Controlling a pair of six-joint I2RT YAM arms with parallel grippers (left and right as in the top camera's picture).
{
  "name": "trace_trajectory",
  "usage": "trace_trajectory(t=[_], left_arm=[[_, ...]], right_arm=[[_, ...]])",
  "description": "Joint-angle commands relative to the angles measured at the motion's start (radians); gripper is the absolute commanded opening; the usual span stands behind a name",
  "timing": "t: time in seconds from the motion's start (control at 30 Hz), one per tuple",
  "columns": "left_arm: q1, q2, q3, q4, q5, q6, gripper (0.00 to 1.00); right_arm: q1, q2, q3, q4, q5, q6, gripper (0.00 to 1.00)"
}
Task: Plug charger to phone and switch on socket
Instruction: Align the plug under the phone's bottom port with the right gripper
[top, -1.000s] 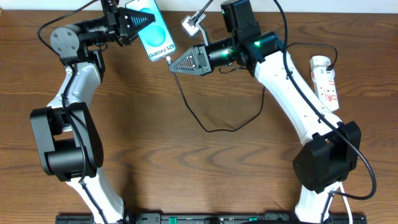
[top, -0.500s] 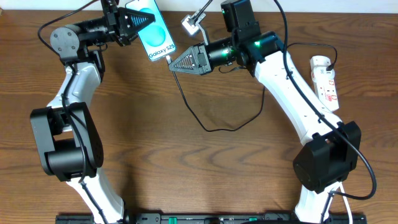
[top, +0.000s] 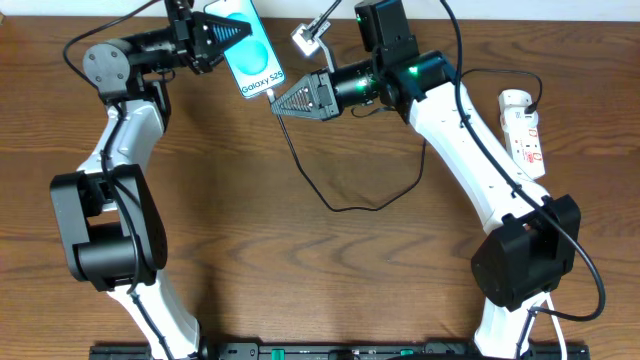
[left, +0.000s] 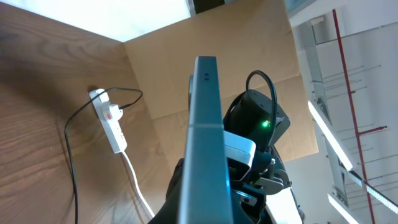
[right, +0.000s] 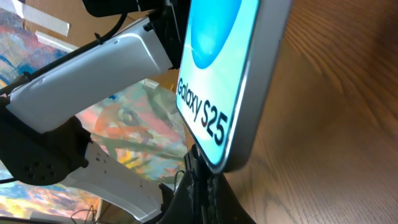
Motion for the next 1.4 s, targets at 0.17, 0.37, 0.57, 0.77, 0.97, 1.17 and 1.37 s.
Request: trace_trajectory(t=[0.17, 0.37, 0.57, 0.77, 0.97, 1.17, 1.37], left_arm=[[-0.011, -0.048, 0.023, 0.013, -0.008, -0.002, 0.07], [-0.011, -0.048, 0.023, 0.013, -0.008, -0.002, 0.07], [-0.011, -0.048, 0.023, 0.014, -0.008, -0.002, 0.07], [-0.011, -0.048, 0.023, 0.035, 0.001, -0.002, 0.07], [-0.011, -0.048, 0.023, 0.036, 0.008, -0.002, 0.07], [-0.011, -0.048, 0.023, 0.041, 0.019, -0.002, 0.07], [-0.011, -0.048, 0.023, 0.055, 0.032, -0.002, 0.07]], right_arm=[[0.009, -0.001, 0.001, 0.004, -0.002, 0.005, 0.01], [0.009, -0.001, 0.001, 0.004, 0.000, 0.005, 0.01], [0.009, -0.001, 0.001, 0.004, 0.014, 0.014, 0.01], [0.009, -0.001, 0.001, 0.007, 0.027, 0.025, 0.01], [0.009, -0.001, 0.001, 0.042, 0.027, 0.059, 0.01], [0.010, -0.001, 0.001, 0.055, 0.028, 0.062, 0.01], [0.010, -0.001, 0.001, 0.057, 0.027, 0.069, 0.01]])
